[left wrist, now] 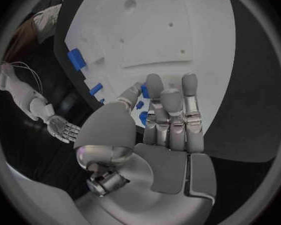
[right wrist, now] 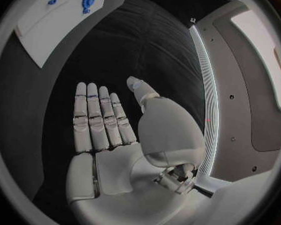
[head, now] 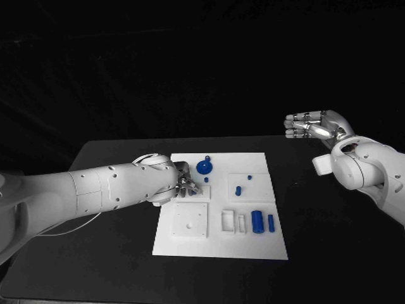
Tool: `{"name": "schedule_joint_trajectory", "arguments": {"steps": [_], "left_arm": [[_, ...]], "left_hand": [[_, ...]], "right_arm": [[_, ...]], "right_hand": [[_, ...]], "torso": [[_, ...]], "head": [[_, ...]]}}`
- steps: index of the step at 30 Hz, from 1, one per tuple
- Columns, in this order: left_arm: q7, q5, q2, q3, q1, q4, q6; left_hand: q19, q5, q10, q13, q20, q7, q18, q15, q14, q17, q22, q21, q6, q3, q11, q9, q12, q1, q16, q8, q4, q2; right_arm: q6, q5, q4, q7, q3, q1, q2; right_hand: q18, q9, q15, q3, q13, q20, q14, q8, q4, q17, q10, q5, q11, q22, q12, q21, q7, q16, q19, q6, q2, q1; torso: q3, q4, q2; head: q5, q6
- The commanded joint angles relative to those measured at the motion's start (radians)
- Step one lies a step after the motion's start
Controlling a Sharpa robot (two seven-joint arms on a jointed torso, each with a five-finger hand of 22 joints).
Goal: Assemble the parts on the task board
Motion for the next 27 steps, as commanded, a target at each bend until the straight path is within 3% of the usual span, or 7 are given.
{"name": "schedule_joint_trajectory", "arguments": {"steps": [1,3,4,7,10,22,27], "left_arm": [[0.008,0.003,0.003,-0.003,-0.007,-0.001,0.016],[0.009,0.003,0.001,-0.003,-0.007,-0.003,0.017],[0.009,0.003,-0.001,-0.003,-0.007,-0.005,0.017],[0.011,0.002,-0.006,-0.003,-0.007,-0.008,0.019],[0.014,0.003,-0.011,-0.003,-0.007,-0.009,0.026],[0.023,0.017,-0.036,-0.001,-0.007,0.000,0.023],[0.028,0.061,-0.051,0.019,-0.005,0.015,0.027]], "left_hand": [[0.008,-0.050,0.031,0.001,0.002,-0.058,-0.015,0.000,-0.003,-0.002,0.014,-0.007,0.062,-0.028,-0.018,0.002,0.006,-0.016,-0.004,0.002,0.024,-0.010],[0.009,-0.093,0.031,0.001,0.002,-0.058,-0.015,0.001,-0.003,-0.003,0.014,-0.009,0.065,-0.048,-0.018,0.003,0.005,-0.038,-0.004,0.002,0.053,-0.036],[0.009,-0.094,0.031,0.000,0.002,-0.057,-0.015,0.002,-0.004,-0.004,0.014,-0.012,0.071,-0.040,-0.018,0.001,0.004,-0.033,-0.006,0.001,0.126,-0.090],[0.010,-0.105,0.031,-0.003,0.003,-0.055,-0.015,0.002,-0.007,-0.006,0.015,-0.020,0.077,-0.112,-0.015,-0.002,-0.001,-0.002,-0.008,0.001,0.285,-0.172],[0.009,-0.110,0.031,-0.005,0.001,-0.052,-0.015,0.001,-0.009,-0.005,0.015,-0.022,0.073,-0.142,-0.015,-0.007,-0.002,-0.003,-0.009,0.000,0.327,-0.211],[0.010,-0.110,0.031,-0.015,0.002,-0.050,-0.015,0.001,-0.010,-0.001,0.016,-0.029,0.074,-0.171,-0.014,-0.040,-0.001,0.003,-0.013,0.001,0.339,-0.210],[0.009,-0.110,0.031,-0.018,0.001,-0.047,-0.015,0.001,-0.012,-0.001,0.015,-0.031,0.062,-0.207,-0.012,-0.046,-0.004,-0.007,-0.016,-0.002,0.340,-0.221]], "right_arm": [[0.016,-0.008,0.000,0.009,0.000,-0.001,0.001],[0.015,-0.008,0.000,0.009,0.000,-0.002,0.001],[0.015,-0.008,0.000,0.009,0.000,-0.002,0.000],[0.014,-0.008,-0.001,0.009,0.000,-0.003,0.000],[0.013,-0.008,-0.001,0.010,0.000,-0.003,0.000],[0.012,-0.008,-0.002,0.011,0.001,-0.008,0.000],[0.011,-0.008,-0.002,0.012,0.001,-0.009,0.000]], "right_hand": [[0.008,-0.001,0.002,-0.005,-0.001,0.001,-0.007,-0.004,0.003,-0.001,-0.001,0.006,0.008,-0.001,-0.004,0.004,0.000,-0.004,-0.009,-0.002,-0.001,-0.001],[0.008,-0.001,0.002,-0.005,-0.001,0.001,-0.008,-0.004,0.003,-0.001,-0.001,0.006,0.008,-0.001,-0.003,0.003,0.000,-0.004,-0.009,-0.003,-0.001,-0.001],[0.008,-0.001,0.002,-0.006,-0.001,0.001,-0.008,-0.005,0.003,-0.001,-0.001,0.006,0.008,-0.001,-0.003,0.003,0.000,-0.004,-0.010,-0.004,-0.001,-0.001],[0.008,-0.001,0.002,-0.006,-0.001,0.001,-0.008,-0.005,0.003,-0.001,-0.001,0.006,0.008,-0.001,-0.003,0.003,0.000,-0.004,-0.010,-0.004,-0.001,-0.001],[0.008,-0.001,0.003,-0.007,-0.001,0.002,-0.009,-0.005,0.003,-0.001,-0.002,0.006,0.008,-0.001,-0.003,0.004,0.000,-0.004,-0.011,-0.006,0.000,-0.001],[0.008,-0.001,0.003,-0.011,-0.001,0.002,-0.010,-0.005,0.003,-0.001,-0.002,0.005,0.008,-0.001,-0.003,0.004,0.000,-0.004,-0.012,-0.007,0.000,0.000],[0.008,-0.001,0.003,-0.011,-0.001,0.002,-0.010,-0.005,0.003,-0.001,-0.002,0.005,0.008,-0.001,-0.003,0.004,0.000,-0.004,-0.012,-0.007,0.000,0.000]], "torso": [[-0.0004,0.0004,0.000],[-0.0006,-0.0003,0.000],[-0.0008,-0.0005,0.000],[-0.0010,-0.0001,0.000],[-0.0007,-0.0009,0.000],[-0.0012,0.0014,0.000],[-0.0011,0.0016,-0.001]], "head": [[0.000,0.000],[0.000,0.001],[-0.001,0.002],[-0.001,0.001],[-0.001,0.003],[-0.005,0.004],[-0.004,0.006]]}}
